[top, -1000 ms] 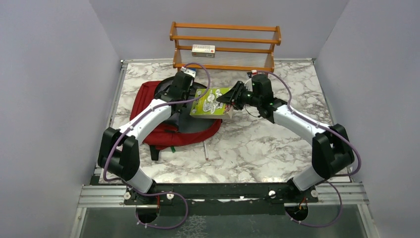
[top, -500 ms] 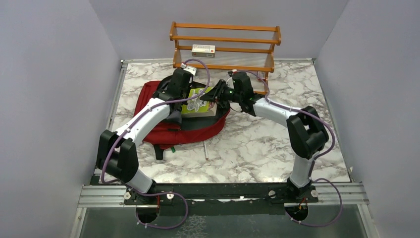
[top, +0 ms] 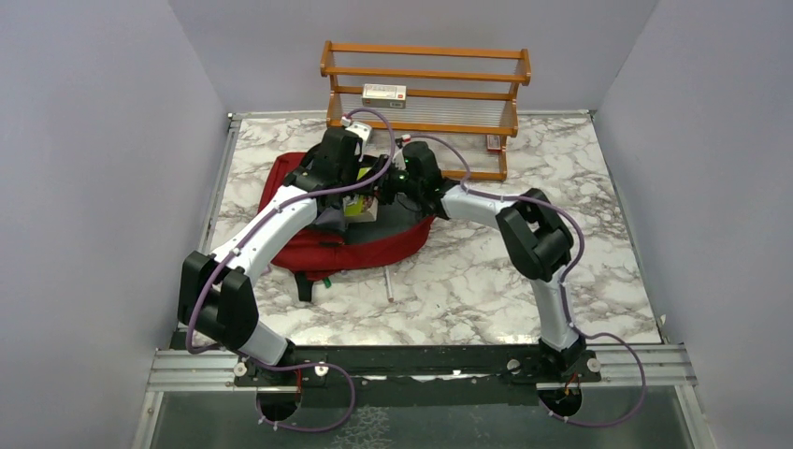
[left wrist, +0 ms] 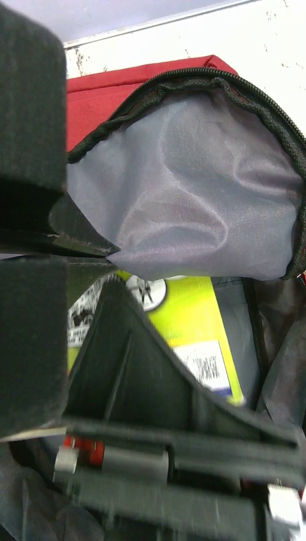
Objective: Pack the student bag
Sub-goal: Place the book in the student bag.
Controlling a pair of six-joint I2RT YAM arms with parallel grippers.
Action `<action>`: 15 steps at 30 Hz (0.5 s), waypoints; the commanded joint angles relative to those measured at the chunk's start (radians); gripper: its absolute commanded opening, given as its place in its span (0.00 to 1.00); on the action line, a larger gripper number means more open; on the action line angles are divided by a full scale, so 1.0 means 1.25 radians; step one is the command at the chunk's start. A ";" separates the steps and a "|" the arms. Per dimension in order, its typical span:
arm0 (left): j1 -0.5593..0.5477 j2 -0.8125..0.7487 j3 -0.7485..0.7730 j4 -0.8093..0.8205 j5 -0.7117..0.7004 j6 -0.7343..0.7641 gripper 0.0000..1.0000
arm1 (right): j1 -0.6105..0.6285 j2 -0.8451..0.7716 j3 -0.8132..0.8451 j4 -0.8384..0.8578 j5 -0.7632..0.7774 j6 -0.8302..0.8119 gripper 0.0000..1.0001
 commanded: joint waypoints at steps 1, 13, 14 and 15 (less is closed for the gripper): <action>-0.003 -0.039 0.043 0.021 0.043 -0.011 0.00 | 0.033 0.053 0.081 0.106 0.043 0.003 0.01; -0.003 -0.044 0.041 0.021 0.050 -0.011 0.00 | 0.086 0.225 0.246 0.095 0.118 -0.013 0.01; -0.003 -0.044 0.041 0.020 0.054 -0.011 0.00 | 0.090 0.236 0.261 0.091 0.122 -0.014 0.00; -0.003 -0.045 0.040 0.020 0.056 -0.011 0.00 | 0.095 0.247 0.277 0.085 0.127 -0.017 0.00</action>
